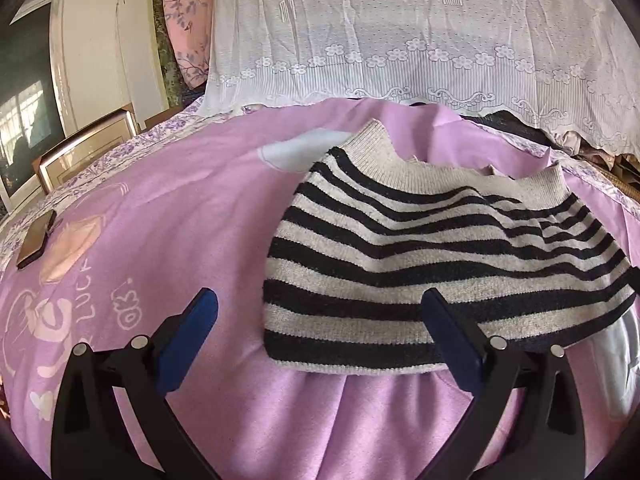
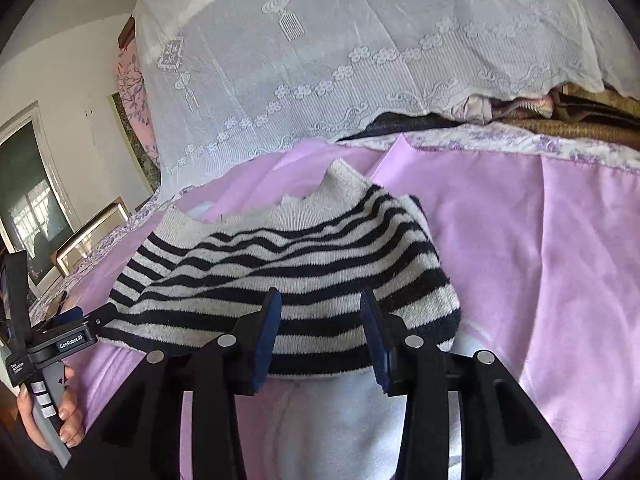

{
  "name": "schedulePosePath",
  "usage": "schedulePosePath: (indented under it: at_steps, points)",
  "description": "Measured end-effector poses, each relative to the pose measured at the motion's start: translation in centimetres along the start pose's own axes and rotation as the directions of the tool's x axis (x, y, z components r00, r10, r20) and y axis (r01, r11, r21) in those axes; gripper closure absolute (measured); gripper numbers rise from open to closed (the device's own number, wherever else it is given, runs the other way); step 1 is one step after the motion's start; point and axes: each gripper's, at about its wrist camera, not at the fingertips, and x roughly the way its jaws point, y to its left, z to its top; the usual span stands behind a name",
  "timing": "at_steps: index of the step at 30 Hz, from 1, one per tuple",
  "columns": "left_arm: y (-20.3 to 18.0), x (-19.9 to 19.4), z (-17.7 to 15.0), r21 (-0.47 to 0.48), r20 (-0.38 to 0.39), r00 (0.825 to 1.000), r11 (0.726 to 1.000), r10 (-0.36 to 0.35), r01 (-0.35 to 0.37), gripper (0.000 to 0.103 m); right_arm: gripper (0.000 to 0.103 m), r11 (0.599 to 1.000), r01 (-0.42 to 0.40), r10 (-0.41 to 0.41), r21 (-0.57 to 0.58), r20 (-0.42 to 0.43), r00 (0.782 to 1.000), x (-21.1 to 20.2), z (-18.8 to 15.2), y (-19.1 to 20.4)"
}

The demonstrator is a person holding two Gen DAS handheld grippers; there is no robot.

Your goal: Fold small clothes

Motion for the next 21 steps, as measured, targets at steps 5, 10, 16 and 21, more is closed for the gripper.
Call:
schedulePosePath:
  at_steps: [5,10,16,21]
  points:
    - [-0.7,0.6,0.1,0.055,0.000,1.000,0.998,0.026,-0.026,0.004,0.055,1.000,0.026,-0.026,0.004,-0.007,1.000,0.9,0.6,-0.3]
    - [-1.1,1.9,0.1,0.088,-0.035,0.999,0.996,0.033,-0.030,0.004,0.041,0.999,0.014,-0.006,0.044,-0.167,0.986,4.1,0.0,-1.2]
    - [-0.6,3.0,0.0,0.068,-0.085,0.996,0.998,0.009,-0.003,0.004,0.033,1.000,0.012,-0.008,0.017,-0.189,0.982,4.6,-0.4,-0.6]
    - [-0.6,2.8,0.0,0.076,-0.069,0.997,0.997,0.021,-0.016,0.004,0.030,1.000,-0.005,0.010,0.026,-0.185,0.983,4.5,-0.4,-0.7]
